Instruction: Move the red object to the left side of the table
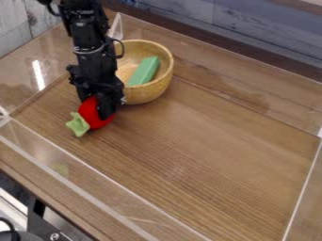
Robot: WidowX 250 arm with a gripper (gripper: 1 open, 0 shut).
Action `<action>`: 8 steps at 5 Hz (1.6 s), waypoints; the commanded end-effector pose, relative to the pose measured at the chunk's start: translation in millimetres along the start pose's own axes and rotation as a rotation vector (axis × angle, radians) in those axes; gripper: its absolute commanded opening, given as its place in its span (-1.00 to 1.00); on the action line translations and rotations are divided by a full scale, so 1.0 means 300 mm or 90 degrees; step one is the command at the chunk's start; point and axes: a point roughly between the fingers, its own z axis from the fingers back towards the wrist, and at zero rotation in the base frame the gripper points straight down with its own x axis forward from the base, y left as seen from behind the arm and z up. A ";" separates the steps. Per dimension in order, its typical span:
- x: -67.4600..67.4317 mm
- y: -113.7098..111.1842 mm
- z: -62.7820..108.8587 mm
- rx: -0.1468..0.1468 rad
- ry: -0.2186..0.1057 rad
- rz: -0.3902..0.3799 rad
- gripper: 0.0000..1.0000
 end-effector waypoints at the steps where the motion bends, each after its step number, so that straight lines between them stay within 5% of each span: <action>1: -0.015 0.038 0.005 0.008 0.002 0.026 -1.00; 6: -0.033 0.051 0.006 0.004 0.026 0.047 -1.00; 8: -0.009 0.106 0.074 -0.004 0.007 0.071 -1.00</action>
